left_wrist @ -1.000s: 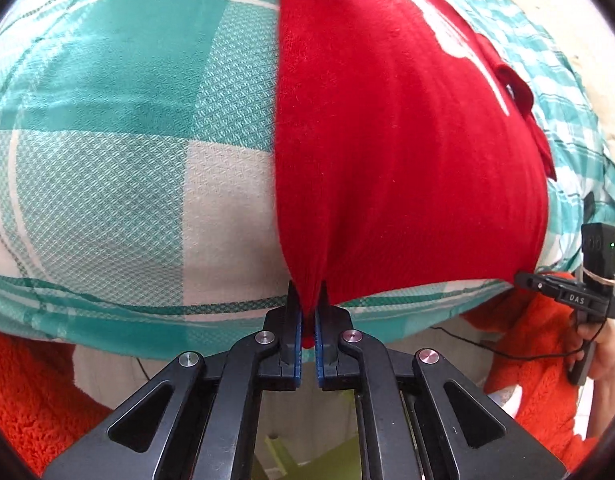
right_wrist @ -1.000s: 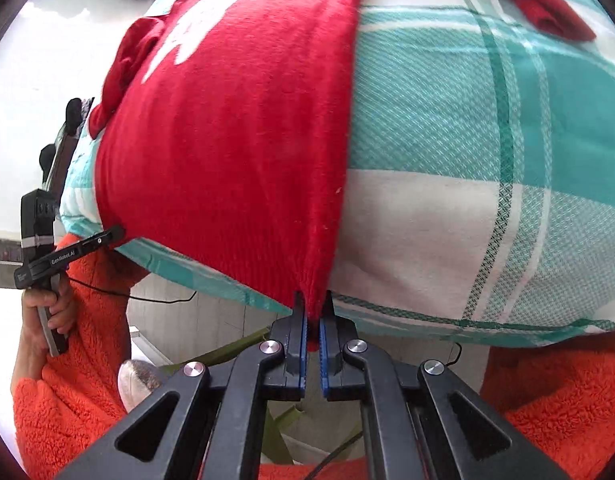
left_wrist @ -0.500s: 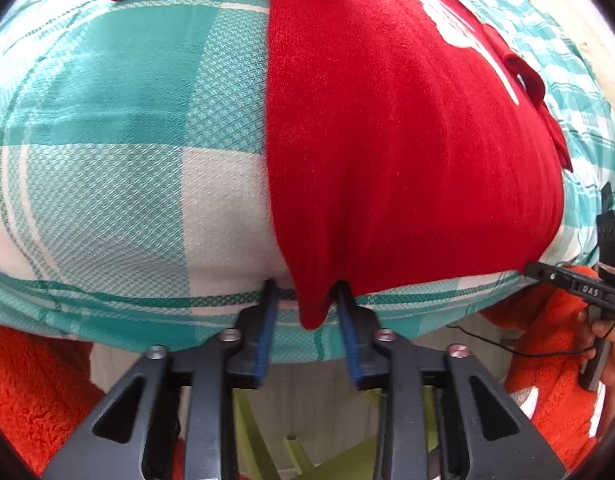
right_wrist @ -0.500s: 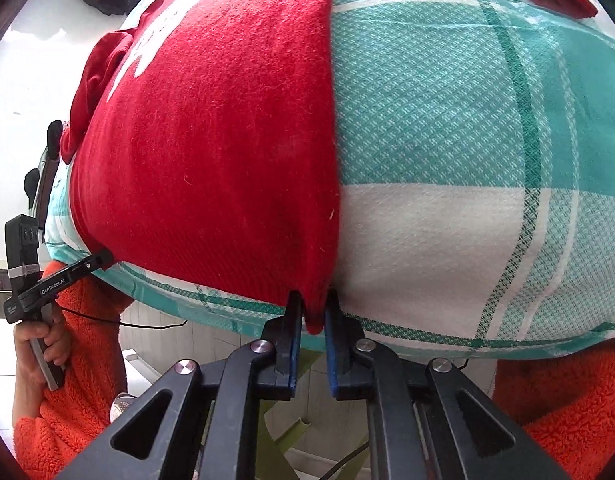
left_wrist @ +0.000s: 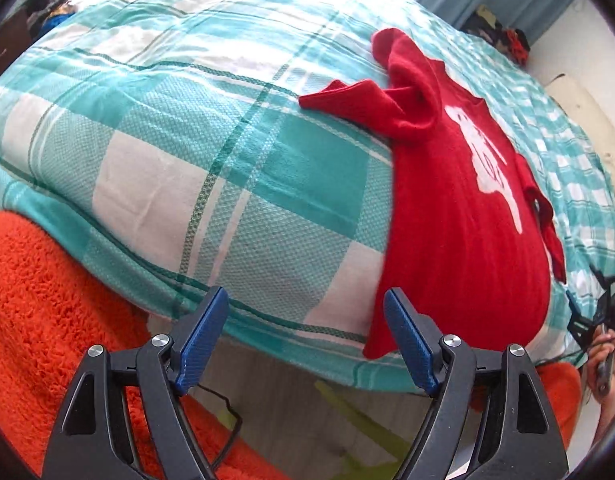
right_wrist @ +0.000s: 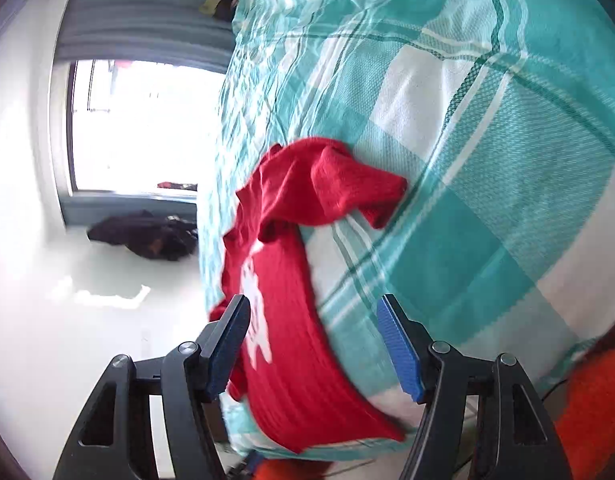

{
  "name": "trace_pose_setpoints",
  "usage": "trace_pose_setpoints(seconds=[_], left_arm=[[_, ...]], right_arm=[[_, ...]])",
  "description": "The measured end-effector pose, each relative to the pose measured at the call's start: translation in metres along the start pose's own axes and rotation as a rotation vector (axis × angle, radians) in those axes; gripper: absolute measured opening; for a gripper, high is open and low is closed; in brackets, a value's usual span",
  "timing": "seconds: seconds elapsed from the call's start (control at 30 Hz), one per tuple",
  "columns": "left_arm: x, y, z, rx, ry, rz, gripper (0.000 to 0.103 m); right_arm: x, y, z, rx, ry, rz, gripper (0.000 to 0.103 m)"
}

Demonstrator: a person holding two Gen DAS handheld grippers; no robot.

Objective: Fold small clothes

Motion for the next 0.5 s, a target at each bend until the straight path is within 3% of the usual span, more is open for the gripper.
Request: trace_pose_setpoints(seconds=[0.07, 0.17, 0.2, 0.23, 0.27, 0.3, 0.37, 0.4, 0.47, 0.5], left_arm=[[-0.002, 0.000, -0.008, -0.007, -0.026, -0.003, 0.082], [0.002, 0.000, -0.013, -0.017, -0.046, -0.002, 0.082], [0.003, -0.001, -0.016, -0.020, -0.043, 0.002, 0.082], [0.003, -0.001, -0.014, -0.020, -0.038, 0.004, 0.082], [0.003, -0.002, -0.014, -0.021, -0.032, 0.005, 0.082], [0.004, -0.001, -0.012, -0.022, -0.027, 0.004, 0.082], [0.005, -0.001, -0.008, -0.023, -0.016, 0.004, 0.082], [0.007, -0.001, -0.006, -0.025, -0.011, 0.007, 0.082], [0.007, -0.005, -0.007, -0.026, -0.006, 0.018, 0.082], [0.006, -0.007, -0.007, -0.025, -0.005, 0.024, 0.082]], right_arm=[[-0.020, -0.023, -0.009, -0.036, -0.124, -0.032, 0.066], [-0.051, -0.037, -0.026, -0.023, -0.286, -0.165, 0.063], [-0.059, -0.038, -0.026, -0.015, -0.292, -0.212, 0.050], [-0.066, -0.040, -0.017, 0.014, -0.239, -0.238, 0.022], [-0.069, -0.041, 0.000, 0.070, -0.123, -0.251, 0.011], [-0.066, -0.042, 0.022, 0.139, 0.043, -0.258, 0.010], [-0.032, -0.056, 0.080, 0.253, 0.498, -0.227, 0.010], [-0.001, -0.066, 0.102, 0.314, 0.761, -0.184, 0.010], [0.076, -0.088, 0.107, 0.422, 1.216, -0.019, 0.010], [0.106, -0.093, 0.096, 0.469, 1.355, 0.074, 0.021]])
Point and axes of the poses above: each gripper's, at about its wrist camera, not at the fingertips, and y roughly against the way its jaws point, z to its left, x to its underside, the point moved 5 cm from there along -y, roughly the way its jaws point, and after that the axes turned 9 degrees about -y, right-handed, at the moved point
